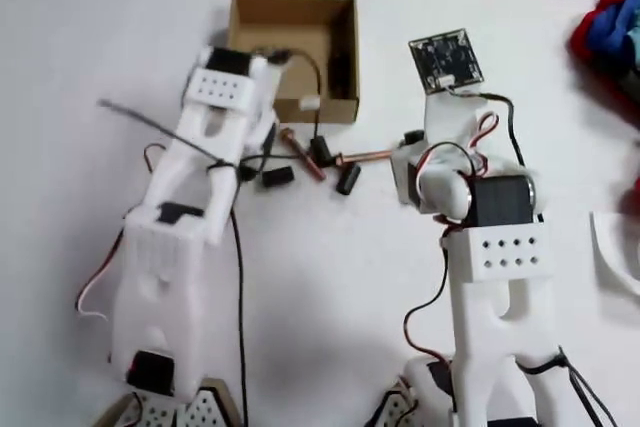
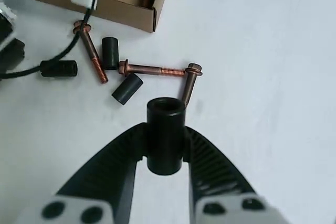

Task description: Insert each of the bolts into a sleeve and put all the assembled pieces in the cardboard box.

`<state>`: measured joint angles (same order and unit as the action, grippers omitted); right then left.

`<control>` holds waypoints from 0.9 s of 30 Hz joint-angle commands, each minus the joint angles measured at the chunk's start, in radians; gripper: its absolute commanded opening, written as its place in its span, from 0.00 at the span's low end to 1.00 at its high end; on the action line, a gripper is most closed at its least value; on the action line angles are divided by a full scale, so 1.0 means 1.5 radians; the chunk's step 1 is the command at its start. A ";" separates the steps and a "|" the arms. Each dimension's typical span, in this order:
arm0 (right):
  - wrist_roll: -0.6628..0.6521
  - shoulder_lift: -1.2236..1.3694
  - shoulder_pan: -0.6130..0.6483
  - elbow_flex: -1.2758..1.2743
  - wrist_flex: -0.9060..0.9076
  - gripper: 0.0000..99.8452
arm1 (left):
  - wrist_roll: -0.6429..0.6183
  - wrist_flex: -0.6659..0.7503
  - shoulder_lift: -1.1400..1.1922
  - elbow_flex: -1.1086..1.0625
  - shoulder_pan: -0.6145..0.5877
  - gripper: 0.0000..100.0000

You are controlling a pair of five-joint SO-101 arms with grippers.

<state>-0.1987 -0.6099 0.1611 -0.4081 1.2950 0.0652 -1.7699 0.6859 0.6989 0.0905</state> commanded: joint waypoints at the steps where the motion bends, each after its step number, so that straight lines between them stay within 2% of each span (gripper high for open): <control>1: 0.006 -0.027 -0.009 -0.028 -0.044 0.02 | -0.005 -0.008 -0.163 0.022 -0.016 0.03; 6: 0.006 -0.027 -0.004 -0.066 -0.117 0.02 | -0.006 -0.006 -0.297 0.022 -0.029 0.03; 8: 0.006 -0.027 0.004 -0.081 -0.149 0.02 | -0.036 -0.006 -0.346 0.022 -0.038 0.03; 12: 0.006 -0.027 0.041 -0.118 -0.196 0.02 | -0.102 -0.005 -0.450 0.022 -0.055 0.03; 18: 0.006 -0.027 0.099 -0.177 -0.272 0.02 | -0.107 0.041 -0.599 -0.014 -0.051 0.03; 22: 0.006 -0.027 0.131 -0.213 -0.308 0.02 | -0.107 0.115 -0.703 -0.182 -0.050 0.03; 27: 0.002 -0.029 0.149 -0.211 -0.310 0.02 | -0.105 0.282 -0.867 -0.470 -0.050 0.03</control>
<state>-0.1987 -0.6084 0.3759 -0.7411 0.8500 -0.0882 -1.4952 -0.4542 0.2110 0.0215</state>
